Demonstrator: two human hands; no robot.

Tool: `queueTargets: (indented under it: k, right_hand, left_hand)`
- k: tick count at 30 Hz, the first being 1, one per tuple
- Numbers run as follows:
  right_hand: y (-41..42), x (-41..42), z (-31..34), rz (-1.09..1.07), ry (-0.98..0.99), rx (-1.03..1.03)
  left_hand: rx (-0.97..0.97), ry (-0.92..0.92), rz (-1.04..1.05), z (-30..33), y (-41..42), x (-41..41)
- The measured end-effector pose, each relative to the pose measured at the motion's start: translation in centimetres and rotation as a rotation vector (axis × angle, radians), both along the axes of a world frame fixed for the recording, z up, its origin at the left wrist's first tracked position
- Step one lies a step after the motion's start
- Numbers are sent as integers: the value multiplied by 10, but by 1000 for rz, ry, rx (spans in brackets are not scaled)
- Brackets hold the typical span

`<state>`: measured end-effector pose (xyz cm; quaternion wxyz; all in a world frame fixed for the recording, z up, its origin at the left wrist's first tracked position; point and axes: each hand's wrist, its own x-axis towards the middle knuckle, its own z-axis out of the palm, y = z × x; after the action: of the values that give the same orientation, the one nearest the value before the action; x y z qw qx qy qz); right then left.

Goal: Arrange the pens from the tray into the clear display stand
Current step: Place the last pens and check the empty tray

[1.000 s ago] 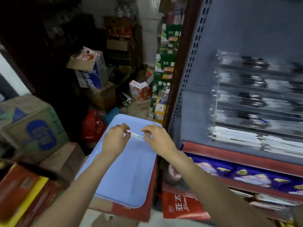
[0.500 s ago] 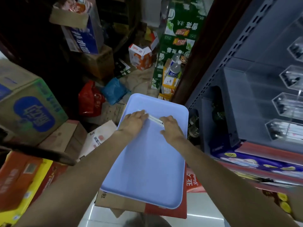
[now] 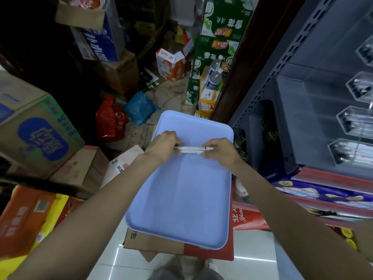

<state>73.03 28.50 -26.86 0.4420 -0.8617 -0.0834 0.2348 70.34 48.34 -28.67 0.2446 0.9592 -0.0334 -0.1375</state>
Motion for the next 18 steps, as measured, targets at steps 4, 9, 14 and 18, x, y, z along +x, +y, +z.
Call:
queueTargets:
  k: [4,9,14,18]
  right_hand:
    - [2,-7,41,-250,101,529]
    - [-2,-12,85,-261,12,596]
    - [-50,-13,128,-228,-278,484]
    - [-118,-10,171,-179,-464,369]
  left_hand:
    - [-277,-146,179,39,-4,-16]
    - [-406,-257,224,97,-44,-23]
    - [-507,-302,195,145,-99,-22]
    - [-655,-368,171,182,-157,-17]
